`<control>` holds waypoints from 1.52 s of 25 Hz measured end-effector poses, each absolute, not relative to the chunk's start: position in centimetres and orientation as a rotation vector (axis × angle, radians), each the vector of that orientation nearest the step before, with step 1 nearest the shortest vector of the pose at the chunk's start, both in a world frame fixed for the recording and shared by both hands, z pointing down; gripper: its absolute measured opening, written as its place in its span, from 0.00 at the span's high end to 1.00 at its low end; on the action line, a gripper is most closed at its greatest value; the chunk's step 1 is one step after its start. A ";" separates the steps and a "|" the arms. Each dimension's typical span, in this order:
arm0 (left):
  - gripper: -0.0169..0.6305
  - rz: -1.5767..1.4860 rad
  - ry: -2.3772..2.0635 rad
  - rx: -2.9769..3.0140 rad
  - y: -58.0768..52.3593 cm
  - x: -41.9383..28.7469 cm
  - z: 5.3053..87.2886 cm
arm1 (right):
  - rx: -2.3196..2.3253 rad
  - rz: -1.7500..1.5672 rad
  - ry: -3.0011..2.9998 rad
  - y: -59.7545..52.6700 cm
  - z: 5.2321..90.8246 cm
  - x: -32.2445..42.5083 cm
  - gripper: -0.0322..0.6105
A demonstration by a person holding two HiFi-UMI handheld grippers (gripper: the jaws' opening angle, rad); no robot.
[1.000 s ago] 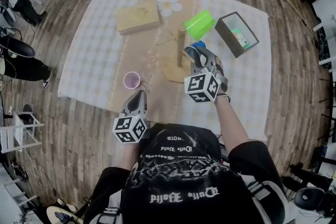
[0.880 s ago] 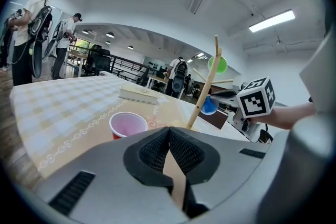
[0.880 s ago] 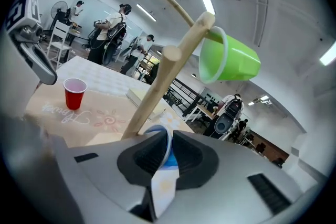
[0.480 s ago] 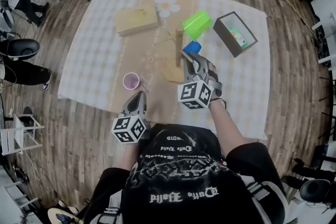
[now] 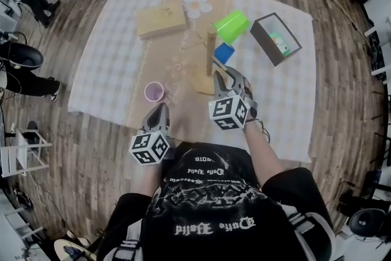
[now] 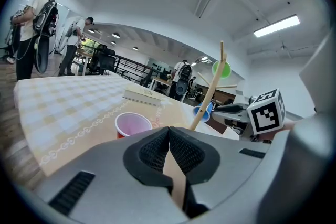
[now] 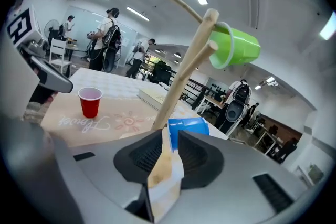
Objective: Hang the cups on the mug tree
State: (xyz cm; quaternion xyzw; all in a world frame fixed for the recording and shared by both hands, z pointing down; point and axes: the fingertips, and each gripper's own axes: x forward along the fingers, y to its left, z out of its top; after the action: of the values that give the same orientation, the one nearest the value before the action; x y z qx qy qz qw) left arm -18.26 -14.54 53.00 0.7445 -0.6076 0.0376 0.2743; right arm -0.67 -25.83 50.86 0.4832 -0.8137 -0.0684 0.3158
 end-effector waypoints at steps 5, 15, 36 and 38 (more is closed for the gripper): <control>0.94 0.072 -1.668 1.967 -14.9 -20.1 52.5 | 1.306 0.023 -2.195 -24.4 52.3 0.7 0.81; 0.83 0.016 -1.808 1.718 -16.3 -25.8 52.7 | 1.451 0.270 -2.121 -21.3 55.9 5.6 0.88; 0.90 -0.011 -1.722 1.421 -18.9 -26.9 57.4 | 1.544 0.317 -1.994 -19.6 57.7 9.5 0.91; 0.91 -0.001 -1.723 1.421 -18.9 -26.8 57.5 | 1.549 0.319 -1.993 -19.6 57.6 9.6 0.91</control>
State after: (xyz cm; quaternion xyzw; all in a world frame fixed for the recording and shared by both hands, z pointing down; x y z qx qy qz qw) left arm -26.84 -18.92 57.48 0.5717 -0.6933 -0.0003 0.4387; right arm 9.64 -19.64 57.63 0.5818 -0.7488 0.1197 0.2941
